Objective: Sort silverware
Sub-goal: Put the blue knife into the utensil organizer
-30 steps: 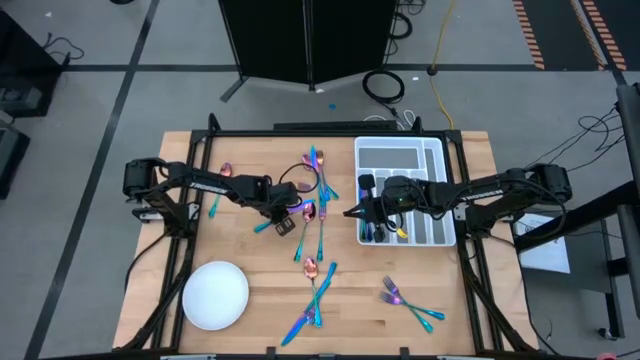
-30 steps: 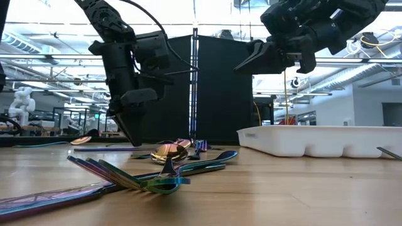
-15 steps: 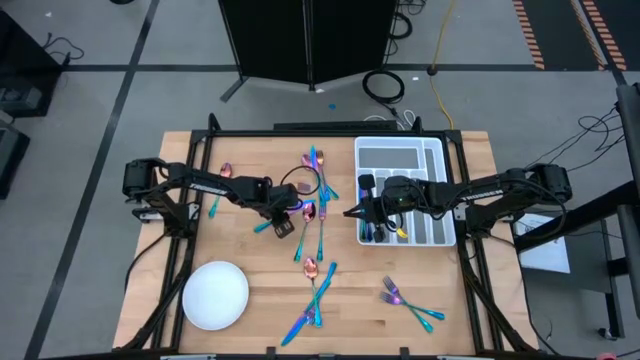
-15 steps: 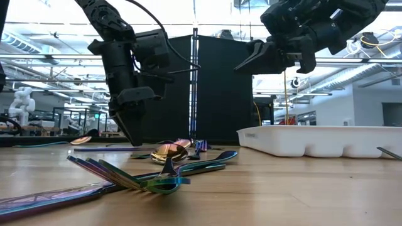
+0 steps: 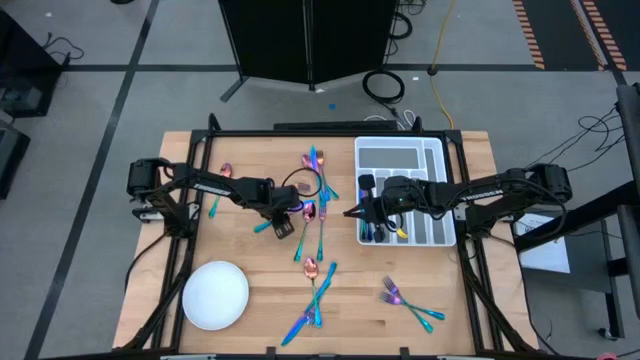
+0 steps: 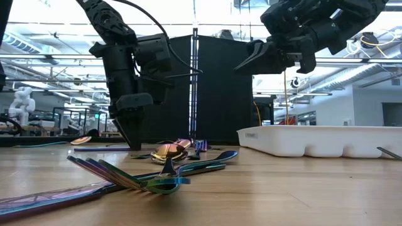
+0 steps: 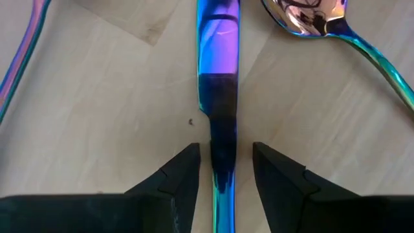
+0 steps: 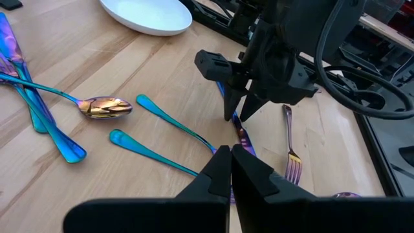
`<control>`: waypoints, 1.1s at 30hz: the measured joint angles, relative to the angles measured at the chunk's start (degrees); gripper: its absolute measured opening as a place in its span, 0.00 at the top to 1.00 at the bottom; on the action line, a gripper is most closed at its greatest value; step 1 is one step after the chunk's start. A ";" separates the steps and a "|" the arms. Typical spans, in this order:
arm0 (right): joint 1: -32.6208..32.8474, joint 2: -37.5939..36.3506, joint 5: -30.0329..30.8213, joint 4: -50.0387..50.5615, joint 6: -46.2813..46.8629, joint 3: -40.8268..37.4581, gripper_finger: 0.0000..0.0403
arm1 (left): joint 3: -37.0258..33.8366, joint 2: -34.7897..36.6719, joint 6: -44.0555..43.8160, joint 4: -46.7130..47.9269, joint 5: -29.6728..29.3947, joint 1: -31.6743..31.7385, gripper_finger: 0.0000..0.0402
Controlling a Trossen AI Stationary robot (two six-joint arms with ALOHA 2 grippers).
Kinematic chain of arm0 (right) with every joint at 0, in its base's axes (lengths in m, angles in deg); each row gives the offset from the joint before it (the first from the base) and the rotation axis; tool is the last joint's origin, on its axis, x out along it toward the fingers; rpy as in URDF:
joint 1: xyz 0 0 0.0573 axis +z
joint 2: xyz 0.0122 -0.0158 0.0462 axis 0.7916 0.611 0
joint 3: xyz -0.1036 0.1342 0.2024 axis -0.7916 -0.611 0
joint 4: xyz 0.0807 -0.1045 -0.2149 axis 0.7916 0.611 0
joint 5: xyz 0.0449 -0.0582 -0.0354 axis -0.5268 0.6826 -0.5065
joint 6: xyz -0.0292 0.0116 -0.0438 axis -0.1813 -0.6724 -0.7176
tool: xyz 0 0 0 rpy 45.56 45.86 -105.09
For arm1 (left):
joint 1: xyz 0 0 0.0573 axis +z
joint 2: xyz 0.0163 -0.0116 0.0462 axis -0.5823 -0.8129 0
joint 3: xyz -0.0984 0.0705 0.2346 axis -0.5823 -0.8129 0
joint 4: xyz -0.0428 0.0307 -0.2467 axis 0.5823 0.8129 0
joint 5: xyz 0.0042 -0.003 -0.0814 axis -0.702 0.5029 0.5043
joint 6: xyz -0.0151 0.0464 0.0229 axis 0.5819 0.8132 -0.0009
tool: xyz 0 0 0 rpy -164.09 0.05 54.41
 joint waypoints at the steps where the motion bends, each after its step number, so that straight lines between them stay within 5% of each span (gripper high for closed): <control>1: -0.02 0.00 0.00 0.00 0.00 0.00 1.00 | -0.01 0.00 0.01 -0.08 -0.07 0.00 0.66; 13: 0.00 0.00 0.02 0.00 0.00 0.00 1.00 | -0.09 -0.09 0.05 0.76 -0.71 0.00 0.77; 33: -0.02 0.00 0.01 0.00 0.00 0.00 1.00 | -0.20 -0.20 -0.04 0.97 -1.42 0.00 0.78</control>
